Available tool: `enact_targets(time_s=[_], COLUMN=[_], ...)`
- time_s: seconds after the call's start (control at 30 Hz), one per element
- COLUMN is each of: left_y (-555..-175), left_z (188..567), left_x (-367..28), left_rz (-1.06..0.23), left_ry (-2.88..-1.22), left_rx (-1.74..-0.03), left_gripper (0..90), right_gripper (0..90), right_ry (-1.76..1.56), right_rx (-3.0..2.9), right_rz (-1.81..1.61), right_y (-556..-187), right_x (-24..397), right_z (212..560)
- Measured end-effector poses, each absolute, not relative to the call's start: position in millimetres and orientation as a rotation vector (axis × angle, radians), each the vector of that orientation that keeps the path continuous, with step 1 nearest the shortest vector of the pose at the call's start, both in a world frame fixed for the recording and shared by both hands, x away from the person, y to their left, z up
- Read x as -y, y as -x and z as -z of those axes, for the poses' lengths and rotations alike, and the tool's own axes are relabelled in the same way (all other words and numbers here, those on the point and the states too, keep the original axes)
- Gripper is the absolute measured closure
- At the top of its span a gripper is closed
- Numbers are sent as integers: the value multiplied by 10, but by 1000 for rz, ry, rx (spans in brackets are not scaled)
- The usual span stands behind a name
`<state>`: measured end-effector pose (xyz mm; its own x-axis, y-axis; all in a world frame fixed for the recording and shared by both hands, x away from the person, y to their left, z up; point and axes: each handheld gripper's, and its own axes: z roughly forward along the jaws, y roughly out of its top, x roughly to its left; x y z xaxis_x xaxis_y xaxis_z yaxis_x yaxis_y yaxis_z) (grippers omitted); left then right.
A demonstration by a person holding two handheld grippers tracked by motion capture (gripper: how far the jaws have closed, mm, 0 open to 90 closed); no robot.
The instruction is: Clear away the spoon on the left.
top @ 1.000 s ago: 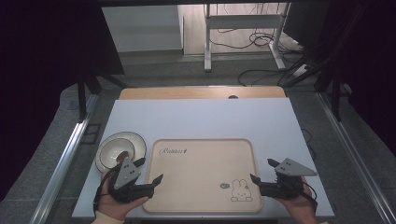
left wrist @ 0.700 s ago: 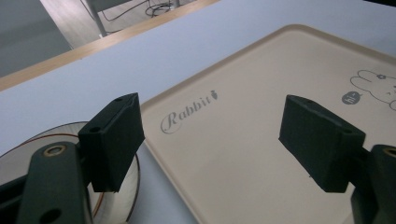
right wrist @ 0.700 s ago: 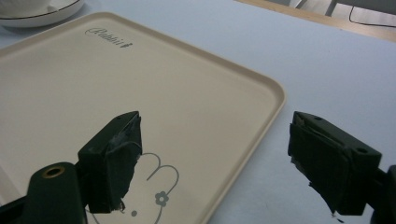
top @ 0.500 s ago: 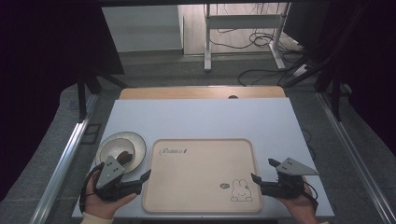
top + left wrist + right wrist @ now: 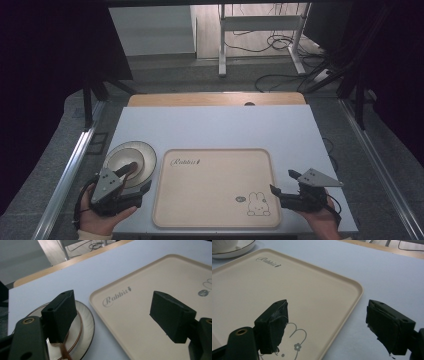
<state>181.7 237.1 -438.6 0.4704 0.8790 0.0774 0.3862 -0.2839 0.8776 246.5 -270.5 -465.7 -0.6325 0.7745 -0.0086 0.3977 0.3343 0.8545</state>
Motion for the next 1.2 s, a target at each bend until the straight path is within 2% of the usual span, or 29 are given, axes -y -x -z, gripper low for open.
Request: enact_targets(time_s=[0.2, 0.67, 1.2], left_y=[-1782, -1740, -1746], left_z=[4459, 4628, 4790], left_x=[-2559, -2730, -2776], left_rz=[-737, -758, -763], left_ry=[-1846, -1846, -1940], left_rx=[-1113, -1178, -1145], left_gripper=[218, 206, 240], right_gripper=[184, 184, 183], right_ry=[-1036, -1035, -1036], right_rx=[-2182, -2189, -2194], right_rz=[-1224, -1219, -1203], right_y=[-2460, -2465, -2469], right_x=[2702, 2700, 2693], right_z=[4659, 4668, 4679])
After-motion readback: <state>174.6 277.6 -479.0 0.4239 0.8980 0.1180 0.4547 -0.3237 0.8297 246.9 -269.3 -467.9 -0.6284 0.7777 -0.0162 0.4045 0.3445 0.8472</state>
